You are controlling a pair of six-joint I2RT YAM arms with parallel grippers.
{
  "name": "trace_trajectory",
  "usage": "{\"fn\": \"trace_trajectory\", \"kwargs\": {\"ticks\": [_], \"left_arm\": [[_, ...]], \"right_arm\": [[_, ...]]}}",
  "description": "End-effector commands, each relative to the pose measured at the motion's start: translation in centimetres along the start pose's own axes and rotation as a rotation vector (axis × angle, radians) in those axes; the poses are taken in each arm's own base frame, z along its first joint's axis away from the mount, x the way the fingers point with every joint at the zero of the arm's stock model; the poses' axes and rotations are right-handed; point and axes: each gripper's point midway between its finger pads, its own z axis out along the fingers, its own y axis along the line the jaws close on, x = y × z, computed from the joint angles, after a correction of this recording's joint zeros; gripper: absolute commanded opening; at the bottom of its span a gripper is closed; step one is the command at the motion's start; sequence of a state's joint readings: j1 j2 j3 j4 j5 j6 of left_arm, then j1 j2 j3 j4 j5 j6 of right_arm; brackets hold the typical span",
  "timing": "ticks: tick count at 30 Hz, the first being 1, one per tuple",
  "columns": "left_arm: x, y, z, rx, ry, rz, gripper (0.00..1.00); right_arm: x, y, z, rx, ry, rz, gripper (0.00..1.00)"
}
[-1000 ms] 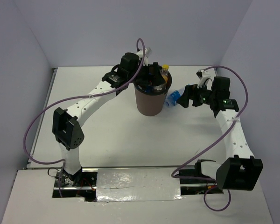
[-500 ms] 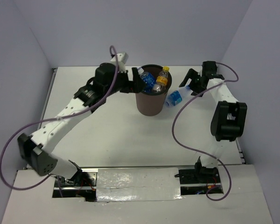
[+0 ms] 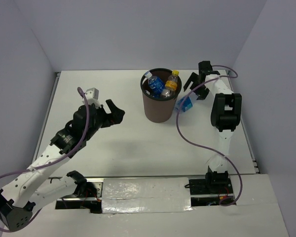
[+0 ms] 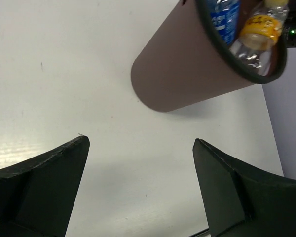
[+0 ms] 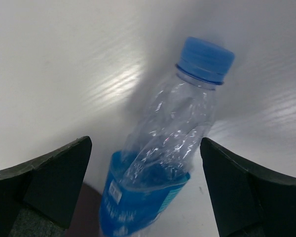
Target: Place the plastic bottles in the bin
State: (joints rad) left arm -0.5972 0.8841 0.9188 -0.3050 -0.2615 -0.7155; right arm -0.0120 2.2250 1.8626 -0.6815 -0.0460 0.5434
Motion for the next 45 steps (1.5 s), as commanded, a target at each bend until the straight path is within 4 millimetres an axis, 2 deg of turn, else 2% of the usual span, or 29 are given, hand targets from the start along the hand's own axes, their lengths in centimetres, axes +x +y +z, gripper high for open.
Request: {"fn": "trace_trajectory", "kwargs": {"ticks": [1,7,9,12,13,16,17,18,19,20,22,23,25,26,27,28,30,32,35,37,38,41,45], "left_arm": [[-0.2,1.1,-0.2,-0.041,-0.046,-0.09,0.99],[0.8,2.2,0.1,-0.079,-0.027,-0.078,0.99],[0.7,2.2,0.3,-0.082,-0.029,-0.075,0.99],[0.7,2.3,0.5,-0.091,-0.03,-0.079,0.99],[0.8,2.4,0.5,-0.092,-0.028,-0.081,0.99],[1.0,2.9,0.2,-0.099,-0.038,-0.092,0.99],[1.1,2.9,0.1,-0.098,-0.041,-0.095,0.99],[1.2,3.3,-0.1,-0.103,-0.049,-0.104,0.99],[1.2,3.3,-0.2,-0.1,-0.055,-0.109,0.99],[1.0,3.3,-0.5,-0.094,-0.065,-0.117,0.99],[1.3,3.6,-0.5,-0.096,-0.068,-0.122,1.0],[1.2,3.6,-0.7,-0.093,-0.073,-0.126,0.99],[1.3,3.8,-0.7,-0.095,-0.073,-0.126,0.99],[1.3,3.9,-0.7,-0.095,-0.075,-0.125,0.99],[1.4,3.9,-0.7,-0.094,-0.074,-0.124,0.99],[1.4,3.8,-0.6,-0.088,-0.075,-0.124,0.99],[1.4,3.7,-0.5,-0.08,-0.076,-0.125,0.99],[1.5,3.7,-0.4,-0.074,-0.076,-0.128,0.99],[2.0,3.6,-0.1,-0.064,-0.067,-0.142,0.99],[2.5,3.7,-0.1,-0.058,-0.055,-0.155,0.99],[2.6,3.7,-0.1,-0.056,-0.052,-0.161,1.0],[3.0,3.9,-0.4,-0.055,-0.046,-0.18,1.0],[3.3,4.3,-1.2,-0.05,-0.058,-0.212,0.99]], "right_arm": [[0.2,-2.9,0.7,0.171,-0.015,0.019,0.98],[2.0,-4.2,1.6,0.205,0.032,0.005,0.93],[2.7,-4.4,2.0,0.2,0.051,0.004,0.86],[2.3,-3.6,0.8,0.144,0.043,-0.017,0.64],[2.1,-3.4,0.3,0.133,0.04,-0.031,0.5],[0.3,-2.6,-2.3,0.077,-0.018,-0.061,0.29],[-0.3,-2.3,-3.2,0.059,-0.045,-0.073,0.25],[-1.5,-1.3,-5.6,0.017,-0.096,-0.114,0.19],[-2.4,-0.8,-6.9,-0.008,-0.138,-0.139,0.16],[-3.7,0.6,-10.0,-0.065,-0.204,-0.166,0.15],[-5.5,2.6,-13.8,-0.144,-0.305,-0.257,0.12],[-6.7,3.9,-17.7,-0.196,-0.392,-0.295,0.11],[-8.0,6.1,-22.2,-0.287,-0.521,-0.41,0.11],[-8.3,7.5,-26.4,-0.348,-0.608,-0.46,0.11],[-8.3,7.9,-28.2,-0.377,-0.658,-0.527,0.11],[-7.9,10.1,-32.4,-0.466,-0.757,-0.586,0.09],[-6.7,12.7,-36.0,-0.559,-0.849,-0.68,0.08],[-4.4,15.3,-39.2,-0.662,-0.895,-0.777,0.05],[-1.7,18.7,-41.1,-0.777,-0.903,-0.822,0.05],[-1.3,20.1,-40.2,-0.793,-0.881,-0.802,0.05],[-1.3,20.9,-40.5,-0.821,-0.885,-0.769,0.05],[-1.0,23.0,-39.2,-0.858,-0.861,-0.691,0.06],[-0.2,24.8,-35.0,-0.858,-0.774,-0.612,0.07]]}}
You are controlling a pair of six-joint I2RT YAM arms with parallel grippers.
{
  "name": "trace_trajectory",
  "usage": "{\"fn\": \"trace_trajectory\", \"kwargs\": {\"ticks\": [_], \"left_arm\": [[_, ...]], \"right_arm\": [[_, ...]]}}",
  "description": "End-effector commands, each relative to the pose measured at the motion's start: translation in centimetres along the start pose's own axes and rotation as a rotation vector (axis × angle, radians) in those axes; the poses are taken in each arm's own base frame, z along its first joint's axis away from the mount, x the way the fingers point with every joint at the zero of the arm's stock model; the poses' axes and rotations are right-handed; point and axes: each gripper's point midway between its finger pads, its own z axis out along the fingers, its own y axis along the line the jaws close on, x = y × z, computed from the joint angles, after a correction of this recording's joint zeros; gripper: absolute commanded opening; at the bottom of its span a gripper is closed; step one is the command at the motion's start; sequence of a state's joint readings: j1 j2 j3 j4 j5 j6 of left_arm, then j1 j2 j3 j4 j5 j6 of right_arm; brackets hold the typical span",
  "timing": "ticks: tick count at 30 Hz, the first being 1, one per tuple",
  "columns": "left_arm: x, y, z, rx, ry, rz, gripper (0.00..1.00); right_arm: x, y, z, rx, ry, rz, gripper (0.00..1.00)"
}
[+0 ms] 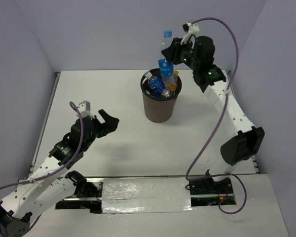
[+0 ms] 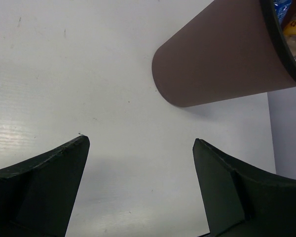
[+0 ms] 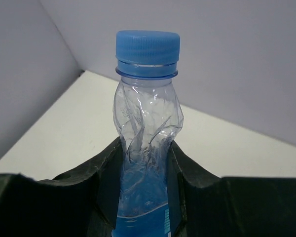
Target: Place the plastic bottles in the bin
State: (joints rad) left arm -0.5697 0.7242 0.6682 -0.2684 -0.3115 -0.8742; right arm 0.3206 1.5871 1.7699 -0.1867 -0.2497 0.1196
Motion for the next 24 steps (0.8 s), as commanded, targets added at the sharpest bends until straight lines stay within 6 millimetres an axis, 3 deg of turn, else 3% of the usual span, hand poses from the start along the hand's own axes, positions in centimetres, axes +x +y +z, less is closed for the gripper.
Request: {"fn": "trace_trajectory", "kwargs": {"ticks": [1,8,14,17,24], "left_arm": [[-1.1,-0.8,-0.8,0.046,-0.046,-0.064,0.99],[-1.1,-0.2,-1.3,0.032,-0.057,-0.074,0.99],[-1.2,-0.4,-0.9,0.035,-0.056,-0.065,0.99],[-1.1,-0.6,-0.6,0.035,-0.05,-0.058,1.0],[-1.0,-0.8,-0.2,0.034,-0.043,-0.044,0.99]], "right_arm": [[0.7,0.5,2.1,0.013,-0.024,0.116,0.08],[4.3,0.5,3.8,0.011,0.063,0.257,0.14],[8.3,0.9,3.1,-0.005,0.153,0.318,0.29],[8.8,1.4,2.3,-0.023,0.168,0.323,0.35],[9.5,1.6,1.3,-0.026,0.184,0.311,0.73]]}}
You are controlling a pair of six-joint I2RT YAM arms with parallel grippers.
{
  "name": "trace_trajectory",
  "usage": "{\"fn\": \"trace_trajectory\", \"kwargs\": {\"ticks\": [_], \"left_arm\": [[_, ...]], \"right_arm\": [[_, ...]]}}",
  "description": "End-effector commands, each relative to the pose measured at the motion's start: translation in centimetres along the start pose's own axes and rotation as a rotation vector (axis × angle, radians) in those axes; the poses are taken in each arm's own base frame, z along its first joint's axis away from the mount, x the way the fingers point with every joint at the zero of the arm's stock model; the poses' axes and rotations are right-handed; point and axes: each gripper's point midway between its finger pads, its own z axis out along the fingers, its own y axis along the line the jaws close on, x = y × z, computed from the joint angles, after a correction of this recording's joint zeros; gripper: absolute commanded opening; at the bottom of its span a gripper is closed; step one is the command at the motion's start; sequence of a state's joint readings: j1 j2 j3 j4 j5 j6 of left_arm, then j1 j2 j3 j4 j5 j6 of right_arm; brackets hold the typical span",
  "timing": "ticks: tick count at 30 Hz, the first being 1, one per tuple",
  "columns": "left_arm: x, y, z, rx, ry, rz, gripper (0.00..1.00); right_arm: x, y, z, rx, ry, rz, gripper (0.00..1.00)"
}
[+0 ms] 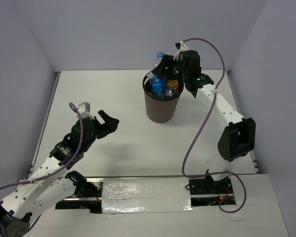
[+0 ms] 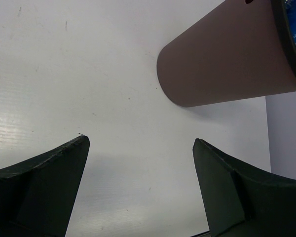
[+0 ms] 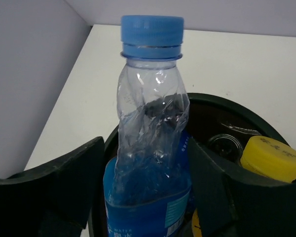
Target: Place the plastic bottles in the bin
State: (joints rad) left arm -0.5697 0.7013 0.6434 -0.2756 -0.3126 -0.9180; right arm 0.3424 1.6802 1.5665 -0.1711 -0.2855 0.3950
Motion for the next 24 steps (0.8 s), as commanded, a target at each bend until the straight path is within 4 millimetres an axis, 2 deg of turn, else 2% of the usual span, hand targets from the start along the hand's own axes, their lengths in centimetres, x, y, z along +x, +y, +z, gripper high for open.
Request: {"fn": "trace_trajectory", "kwargs": {"ticks": [1,9,12,15,16,18,19,20,21,23,24], "left_arm": [[-1.6,-1.4,0.0,0.044,-0.049,-0.003,1.0],[-1.9,-1.7,0.0,0.048,-0.057,0.008,0.99],[-2.3,-1.9,0.0,0.051,-0.063,0.018,0.99],[-2.6,-2.2,0.1,0.051,-0.068,0.032,0.99],[-2.9,-2.3,0.0,0.053,-0.072,0.04,0.99],[-3.2,-2.5,-0.1,0.055,-0.081,0.048,0.99],[-3.6,-2.8,-0.2,0.062,-0.09,0.06,0.99],[-3.9,-2.9,-0.3,0.064,-0.096,0.067,0.99],[-4.1,-3.1,-0.4,0.066,-0.104,0.073,0.99],[-4.9,-3.6,-0.7,0.082,-0.123,0.098,0.99],[-5.0,-3.6,-0.8,0.084,-0.129,0.116,0.99]], "right_arm": [[-3.1,2.7,-2.3,-0.062,-0.087,-0.043,0.77],[-6.3,4.9,-4.2,-0.094,-0.131,-0.121,0.99],[-7.9,5.3,-5.5,-0.073,-0.171,-0.202,1.0],[-8.9,5.1,-7.5,-0.033,-0.202,-0.302,1.0],[-9.5,5.3,-8.8,-0.024,-0.227,-0.372,1.0],[-9.3,4.3,-9.7,0.029,-0.237,-0.428,1.0],[-9.8,4.5,-11.2,0.054,-0.27,-0.441,1.0],[-9.1,3.3,-11.5,0.1,-0.26,-0.469,1.0],[-9.6,2.4,-13.2,0.172,-0.283,-0.465,1.0],[-8.6,1.3,-14.0,0.211,-0.251,-0.486,1.0],[-8.1,1.2,-15.3,0.223,-0.234,-0.488,1.0]]}}
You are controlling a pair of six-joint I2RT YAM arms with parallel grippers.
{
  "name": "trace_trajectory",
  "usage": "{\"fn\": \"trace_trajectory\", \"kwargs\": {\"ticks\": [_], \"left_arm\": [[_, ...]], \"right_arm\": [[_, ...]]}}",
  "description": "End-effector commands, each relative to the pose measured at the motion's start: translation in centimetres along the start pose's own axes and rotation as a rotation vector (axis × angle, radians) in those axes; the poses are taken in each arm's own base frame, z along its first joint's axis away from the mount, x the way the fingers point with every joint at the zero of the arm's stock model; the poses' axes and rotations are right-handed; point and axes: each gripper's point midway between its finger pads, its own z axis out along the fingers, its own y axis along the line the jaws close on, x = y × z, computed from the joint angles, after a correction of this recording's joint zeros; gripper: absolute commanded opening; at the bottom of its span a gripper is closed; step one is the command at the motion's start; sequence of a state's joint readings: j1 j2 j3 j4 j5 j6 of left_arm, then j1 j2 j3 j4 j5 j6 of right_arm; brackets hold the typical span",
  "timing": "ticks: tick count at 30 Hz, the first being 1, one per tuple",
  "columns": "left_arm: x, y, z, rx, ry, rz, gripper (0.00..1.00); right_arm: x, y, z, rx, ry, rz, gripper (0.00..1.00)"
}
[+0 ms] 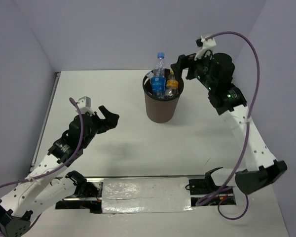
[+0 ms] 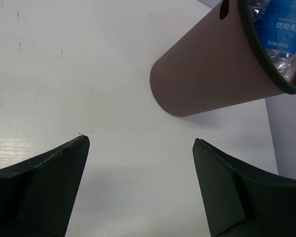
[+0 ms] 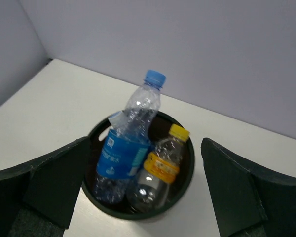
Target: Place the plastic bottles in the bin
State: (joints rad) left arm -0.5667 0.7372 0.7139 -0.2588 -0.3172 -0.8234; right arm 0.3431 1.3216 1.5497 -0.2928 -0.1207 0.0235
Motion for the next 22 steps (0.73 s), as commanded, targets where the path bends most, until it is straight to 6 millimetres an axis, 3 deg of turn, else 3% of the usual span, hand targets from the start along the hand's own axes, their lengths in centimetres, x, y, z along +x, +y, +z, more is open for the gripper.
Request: {"fn": "trace_trajectory", "kwargs": {"ticks": [1,3,4,5,7,8,9,11,22], "left_arm": [[-3.6,-2.0,-0.8,0.06,-0.104,0.041,0.99],[-4.2,-2.3,-1.1,0.066,-0.118,0.058,0.99],[-4.4,-2.3,-1.1,0.065,-0.12,0.063,0.99],[-4.7,-2.5,-1.3,0.071,-0.126,0.073,0.99],[-4.8,-2.6,-1.3,0.073,-0.125,0.082,0.99],[-4.9,-2.7,-1.4,0.077,-0.125,0.09,0.99],[-5.0,-2.9,-1.4,0.083,-0.123,0.092,0.99],[-5.0,-3.0,-1.5,0.084,-0.118,0.095,1.0],[-4.1,-2.8,-2.0,0.111,-0.098,0.058,1.0]], "right_arm": [[1.7,-2.6,-2.8,0.129,0.058,-0.078,1.0],[1.7,-3.4,-5.1,0.187,0.058,-0.078,1.0],[3.3,-3.8,-5.5,0.203,0.086,-0.078,1.0],[2.5,-4.0,-7.1,0.219,0.047,-0.078,1.0],[4.4,-4.6,-8.2,0.244,0.066,-0.068,1.0],[3.9,-4.7,-9.5,0.259,0.04,-0.064,1.0],[5.1,-4.9,-9.9,0.269,0.06,-0.06,1.0],[5.3,-4.7,-11.6,0.272,0.055,-0.064,1.0],[12.2,-4.5,-15.7,0.279,0.132,-0.038,1.0]]}}
